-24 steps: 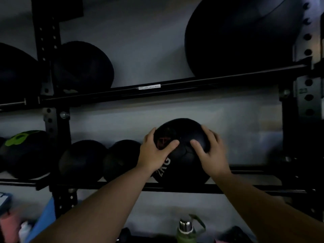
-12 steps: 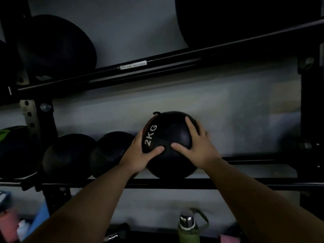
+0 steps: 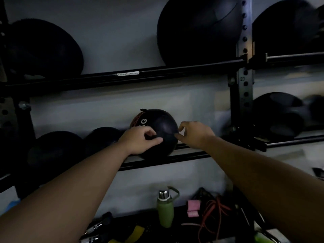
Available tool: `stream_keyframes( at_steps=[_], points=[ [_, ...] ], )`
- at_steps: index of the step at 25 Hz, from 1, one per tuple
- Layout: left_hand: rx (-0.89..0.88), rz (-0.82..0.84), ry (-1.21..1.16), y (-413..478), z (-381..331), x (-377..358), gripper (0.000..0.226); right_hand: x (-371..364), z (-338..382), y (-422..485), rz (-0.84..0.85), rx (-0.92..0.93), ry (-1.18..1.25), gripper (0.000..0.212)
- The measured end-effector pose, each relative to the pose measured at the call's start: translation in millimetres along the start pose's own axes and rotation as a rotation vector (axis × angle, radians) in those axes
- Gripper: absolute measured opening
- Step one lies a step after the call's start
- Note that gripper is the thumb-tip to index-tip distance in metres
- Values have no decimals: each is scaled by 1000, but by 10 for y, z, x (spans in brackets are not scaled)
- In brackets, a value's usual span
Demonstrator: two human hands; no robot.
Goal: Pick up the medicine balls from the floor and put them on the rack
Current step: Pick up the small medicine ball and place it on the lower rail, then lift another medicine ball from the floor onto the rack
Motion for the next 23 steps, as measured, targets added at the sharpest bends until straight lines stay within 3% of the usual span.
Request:
stream_keyframes(
  at_steps=[6,8,10,14,19,23],
  points=[
    [-260,114,-115,-107,-592,79,57,602,112,-942,-53,-214,-69,33],
    [-336,109,-164,-181,-875,-62,44,775,51,-1328,-65,-280,-129,30],
    [-426,150,-216,-332,-1300,-276,31,1019,-51,-1835,-83,-372,-185,30],
    [-612,240,-283,-685,-2315,-596,27,1708,-364,-2892,-150,-567,-326,25],
    [-691,281,-337,-964,-3391,-840,32,2521,-726,-3936,-213,-749,-415,22],
    [-763,321,-357,-1129,-4418,-1040,57,2941,-1240,-4652,-209,-807,-456,31]
  ],
)
Point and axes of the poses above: each hand's wrist, its own y-axis towards the middle knuckle, its own x-axis out of the back of the hand, z = x × y, the point moved 1 cm from there along y, towards the middle knuckle, and after that the axes turned 6 degrees about y, right-handed, at the moved point
